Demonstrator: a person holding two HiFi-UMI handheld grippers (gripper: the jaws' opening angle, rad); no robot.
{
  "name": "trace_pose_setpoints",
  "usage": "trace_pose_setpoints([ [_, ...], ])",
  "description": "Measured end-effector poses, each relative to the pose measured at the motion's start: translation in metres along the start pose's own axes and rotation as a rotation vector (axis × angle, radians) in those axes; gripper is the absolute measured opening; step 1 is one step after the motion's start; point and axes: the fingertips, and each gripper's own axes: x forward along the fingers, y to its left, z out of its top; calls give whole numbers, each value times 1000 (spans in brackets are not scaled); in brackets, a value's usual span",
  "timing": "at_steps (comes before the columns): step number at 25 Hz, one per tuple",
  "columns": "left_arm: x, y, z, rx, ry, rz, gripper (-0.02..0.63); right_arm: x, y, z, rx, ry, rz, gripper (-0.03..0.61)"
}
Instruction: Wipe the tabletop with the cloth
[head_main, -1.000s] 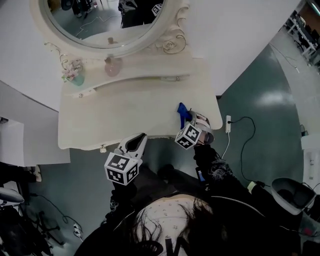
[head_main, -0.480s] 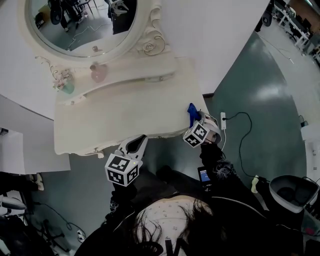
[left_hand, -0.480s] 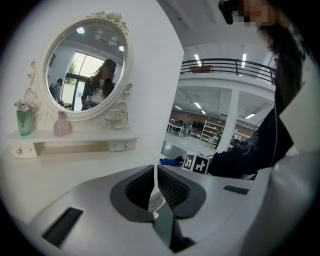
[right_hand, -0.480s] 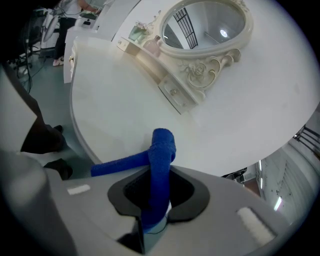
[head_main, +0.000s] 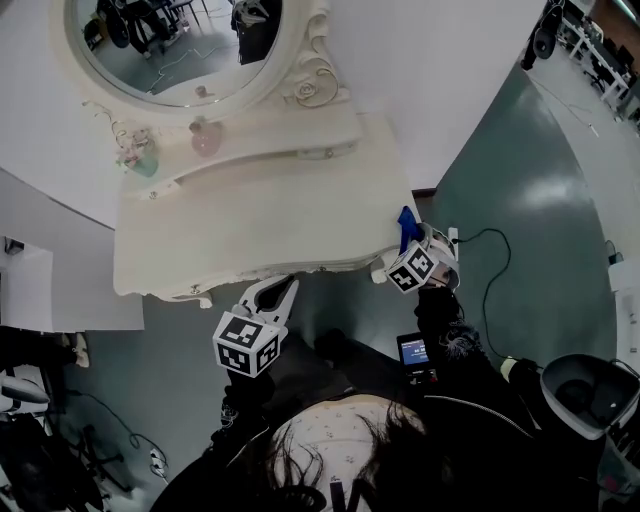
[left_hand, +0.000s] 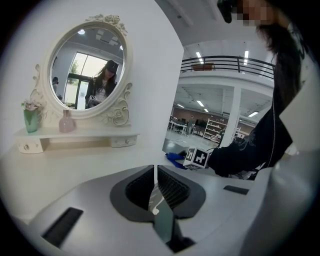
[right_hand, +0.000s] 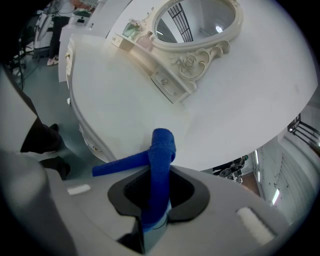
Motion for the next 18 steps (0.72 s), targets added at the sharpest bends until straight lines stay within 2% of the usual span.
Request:
trace_pose_setpoints([
  [6,-24,17,-14,-36,10,72,0,1,-1,4,105,32,83,72],
  [10,-37,18,-20,-44,17,83,1,-6,3,20,159,-1,125,74],
  [14,-50,25,-29,-64,18,103,0,-26,14,64,187,-103,158,74],
  [18,-65,36,-32,-75,5,121,0,-59,34,119,235,-212,240,75],
])
